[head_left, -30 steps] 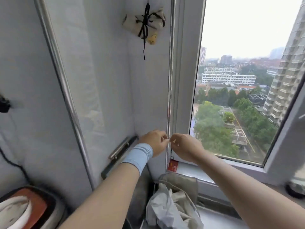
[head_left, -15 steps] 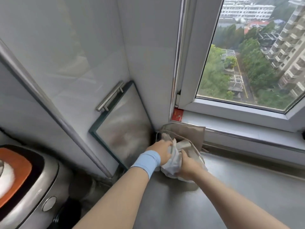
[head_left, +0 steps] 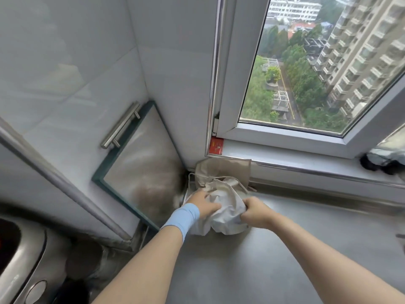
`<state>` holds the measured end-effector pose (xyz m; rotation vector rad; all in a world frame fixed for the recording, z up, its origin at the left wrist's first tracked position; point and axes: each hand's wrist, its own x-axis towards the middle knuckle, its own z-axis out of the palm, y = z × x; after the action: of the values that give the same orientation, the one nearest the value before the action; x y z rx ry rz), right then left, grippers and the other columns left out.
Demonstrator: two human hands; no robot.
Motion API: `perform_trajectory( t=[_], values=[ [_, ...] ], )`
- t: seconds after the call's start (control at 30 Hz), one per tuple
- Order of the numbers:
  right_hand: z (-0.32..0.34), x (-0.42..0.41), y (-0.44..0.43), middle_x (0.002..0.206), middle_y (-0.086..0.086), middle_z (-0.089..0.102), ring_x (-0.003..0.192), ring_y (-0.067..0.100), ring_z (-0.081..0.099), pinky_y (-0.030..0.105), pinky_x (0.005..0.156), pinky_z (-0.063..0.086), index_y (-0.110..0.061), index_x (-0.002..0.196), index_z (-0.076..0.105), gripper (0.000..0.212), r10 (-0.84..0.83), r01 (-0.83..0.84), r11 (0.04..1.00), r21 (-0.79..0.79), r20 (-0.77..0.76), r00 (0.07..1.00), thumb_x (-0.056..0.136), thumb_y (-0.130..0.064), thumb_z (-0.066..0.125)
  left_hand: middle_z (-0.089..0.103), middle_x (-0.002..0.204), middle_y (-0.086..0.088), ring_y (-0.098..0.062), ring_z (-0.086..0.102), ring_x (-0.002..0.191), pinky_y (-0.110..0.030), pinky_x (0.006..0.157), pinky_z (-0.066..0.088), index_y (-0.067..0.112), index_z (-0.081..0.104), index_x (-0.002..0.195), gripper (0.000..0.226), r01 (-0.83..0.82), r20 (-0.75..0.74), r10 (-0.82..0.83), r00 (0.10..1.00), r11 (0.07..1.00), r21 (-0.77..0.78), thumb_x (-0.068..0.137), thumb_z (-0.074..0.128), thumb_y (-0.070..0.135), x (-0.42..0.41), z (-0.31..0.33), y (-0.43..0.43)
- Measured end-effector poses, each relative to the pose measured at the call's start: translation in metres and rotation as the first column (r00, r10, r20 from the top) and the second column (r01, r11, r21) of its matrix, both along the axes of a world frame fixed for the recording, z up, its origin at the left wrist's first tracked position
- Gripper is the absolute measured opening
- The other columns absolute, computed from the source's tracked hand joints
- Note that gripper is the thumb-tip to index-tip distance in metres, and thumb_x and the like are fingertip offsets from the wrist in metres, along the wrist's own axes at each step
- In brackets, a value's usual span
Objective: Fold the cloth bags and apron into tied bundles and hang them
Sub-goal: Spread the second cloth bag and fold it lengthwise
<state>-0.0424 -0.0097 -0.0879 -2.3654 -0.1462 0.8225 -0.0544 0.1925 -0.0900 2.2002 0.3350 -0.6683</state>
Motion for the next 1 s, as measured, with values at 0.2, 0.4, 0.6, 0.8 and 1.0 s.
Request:
perform_trajectory(
  t=[0.2,0.4,0.6,0.8,1.0],
  values=[
    [0.045,0.008,-0.02,0.075,0.0,0.062,0.066,0.018,0.058,0.029,0.059,0.046,-0.005,0.088,0.066,0.039,-0.192,0.192,0.981,0.042,0.011,0.981,0.056,-0.024,0.053,0.066,0.108,-0.002,-0.02,0.061,0.098,-0.035,0.09,0.05,0.02,0.063,0.112,0.036,0.154,0.058,-0.148,0.987,0.982,-0.106,0.078,0.071,0.028,0.009,0.051,0.008],
    [0.105,0.001,-0.015,0.133,0.0,0.045,0.127,0.018,0.042,0.036,0.106,0.039,-0.034,0.145,0.031,0.087,-0.058,0.033,0.997,0.067,0.413,0.909,0.064,-0.021,0.061,0.061,0.128,-0.011,-0.023,0.061,0.111,-0.029,0.093,0.047,0.021,0.051,0.136,0.056,0.323,0.18,-0.322,0.929,0.946,0.023,0.084,0.067,0.006,-0.003,0.12,-0.014],
    [0.162,-0.003,-0.015,0.093,-0.002,0.071,0.088,0.023,0.064,0.032,0.077,0.052,-0.028,0.109,0.07,0.029,0.22,-0.183,0.975,-0.122,0.525,0.822,0.081,-0.021,0.065,0.067,0.114,-0.006,-0.016,0.058,0.086,-0.023,0.077,0.045,0.018,0.062,0.115,0.038,0.233,0.394,-0.322,0.861,0.938,0.256,0.079,0.071,0.011,-0.022,0.17,-0.052],
    [0.179,-0.015,-0.068,0.096,-0.002,0.072,0.092,0.016,0.065,0.024,0.083,0.048,-0.017,0.101,0.076,0.02,0.16,-0.205,0.979,0.009,0.591,0.791,0.083,-0.01,0.071,0.064,0.092,-0.001,-0.023,0.058,0.085,-0.028,0.075,0.047,0.019,0.064,0.09,0.008,0.242,0.193,-0.427,0.883,0.769,0.592,0.083,0.068,0.016,-0.056,0.2,-0.064],
    [0.17,-0.029,-0.111,0.079,-0.007,0.068,0.076,0.011,0.059,0.025,0.07,0.047,-0.022,0.095,0.076,0.014,-0.298,0.127,0.914,0.385,0.424,0.855,0.081,-0.02,0.073,0.067,0.11,0.003,-0.024,0.06,0.103,-0.03,0.087,0.044,0.028,0.067,0.106,0.024,0.03,0.308,-0.356,0.882,0.696,0.718,0.088,0.055,0.018,-0.095,0.219,-0.095]
  ],
)
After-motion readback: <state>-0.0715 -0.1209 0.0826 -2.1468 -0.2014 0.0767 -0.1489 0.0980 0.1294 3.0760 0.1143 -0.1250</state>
